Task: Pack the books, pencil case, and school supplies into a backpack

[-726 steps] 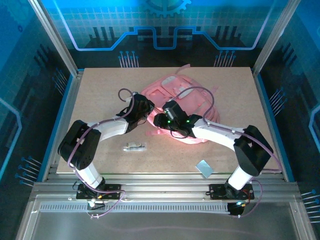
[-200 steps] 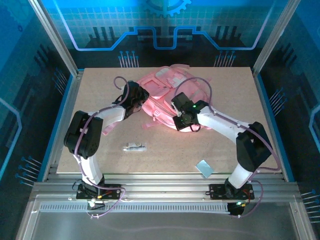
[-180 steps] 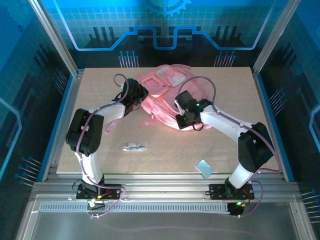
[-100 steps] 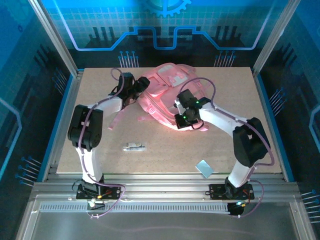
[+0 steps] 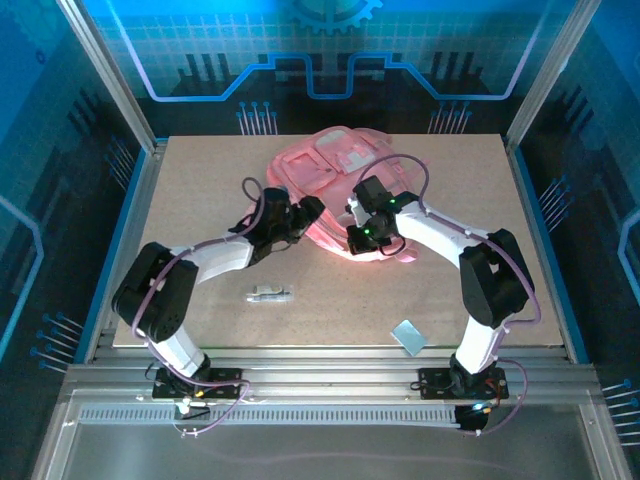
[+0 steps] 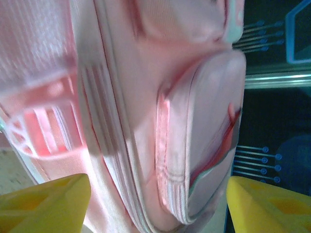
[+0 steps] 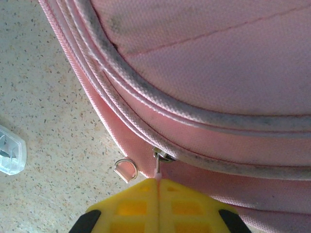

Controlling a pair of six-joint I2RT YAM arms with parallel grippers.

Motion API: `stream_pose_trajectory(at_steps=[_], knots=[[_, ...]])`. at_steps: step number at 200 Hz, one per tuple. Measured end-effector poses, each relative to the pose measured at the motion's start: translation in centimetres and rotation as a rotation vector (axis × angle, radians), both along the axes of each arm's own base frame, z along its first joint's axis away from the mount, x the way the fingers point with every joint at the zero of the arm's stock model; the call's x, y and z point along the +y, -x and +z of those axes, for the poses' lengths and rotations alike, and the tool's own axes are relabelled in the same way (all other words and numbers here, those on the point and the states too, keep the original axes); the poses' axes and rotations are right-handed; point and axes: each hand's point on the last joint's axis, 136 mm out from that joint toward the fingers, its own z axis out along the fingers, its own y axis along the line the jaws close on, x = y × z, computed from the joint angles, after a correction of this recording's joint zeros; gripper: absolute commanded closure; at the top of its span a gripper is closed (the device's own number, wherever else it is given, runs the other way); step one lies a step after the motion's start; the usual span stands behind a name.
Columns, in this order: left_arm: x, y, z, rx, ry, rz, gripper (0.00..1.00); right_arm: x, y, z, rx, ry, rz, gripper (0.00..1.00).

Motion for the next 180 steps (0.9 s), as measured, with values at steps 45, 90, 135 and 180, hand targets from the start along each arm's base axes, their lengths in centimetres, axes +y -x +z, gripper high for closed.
stream_pose_trajectory(at_steps=[45,90,135,180], knots=[[-2.5,-0.6,-3.4,0.043,-0.022,-0.006,0.66,-0.3,0.1,-0.3,0.007,0.001,-0.016,1.00],[-3.1,-1.5,-3.2,0.006,-0.040,-0.018,1.00,-1.9,-0.6,-0.3,-0.017,0.032,-0.020,1.00],[-2.8,-1.4,-2.9,-0.011,-0.073,-0.062,1.00,-4.3,-1.3,0.4,-0.051,0.062,-0.018,1.00],[-1.6,-0.9,-2.6,0.008,-0.093,-0.124,1.00,-7.3,-1.7,0.1,-0.046,0.129,-0.041,1.00]])
